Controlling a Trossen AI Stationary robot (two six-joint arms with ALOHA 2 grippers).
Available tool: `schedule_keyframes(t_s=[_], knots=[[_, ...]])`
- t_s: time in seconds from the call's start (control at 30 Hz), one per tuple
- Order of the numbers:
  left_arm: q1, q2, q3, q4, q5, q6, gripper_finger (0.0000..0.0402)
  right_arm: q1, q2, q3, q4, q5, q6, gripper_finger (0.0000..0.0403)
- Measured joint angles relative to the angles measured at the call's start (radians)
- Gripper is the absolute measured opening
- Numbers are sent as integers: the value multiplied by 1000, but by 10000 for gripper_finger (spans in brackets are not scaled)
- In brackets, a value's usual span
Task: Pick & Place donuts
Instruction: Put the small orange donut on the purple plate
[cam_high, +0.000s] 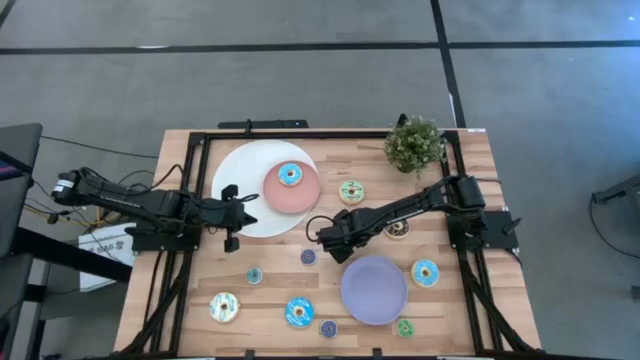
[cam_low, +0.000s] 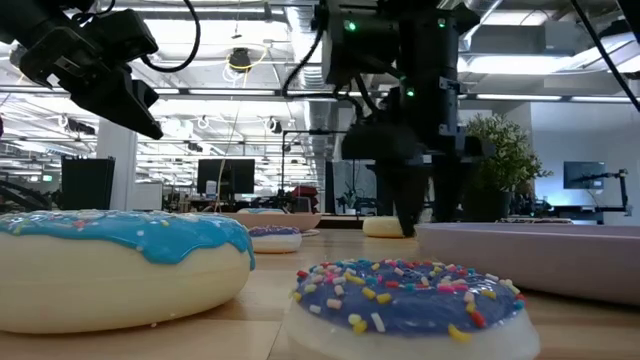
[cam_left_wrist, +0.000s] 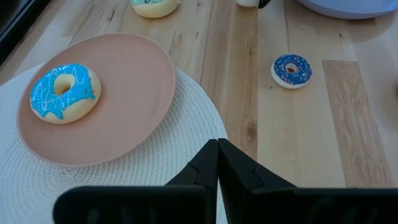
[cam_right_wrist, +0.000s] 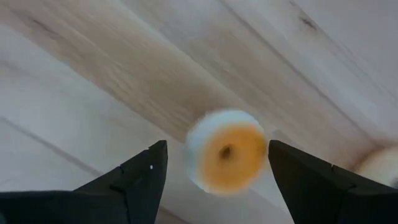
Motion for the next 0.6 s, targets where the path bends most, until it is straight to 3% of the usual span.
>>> schedule_keyframes(t_s=[0.23,0.6], knots=[[0,0,0,0,0,-1,0,0,0,1,7,-39,0,254],[0,0,0,0,0,-10,0,0,0,1,26,-43,1,114]])
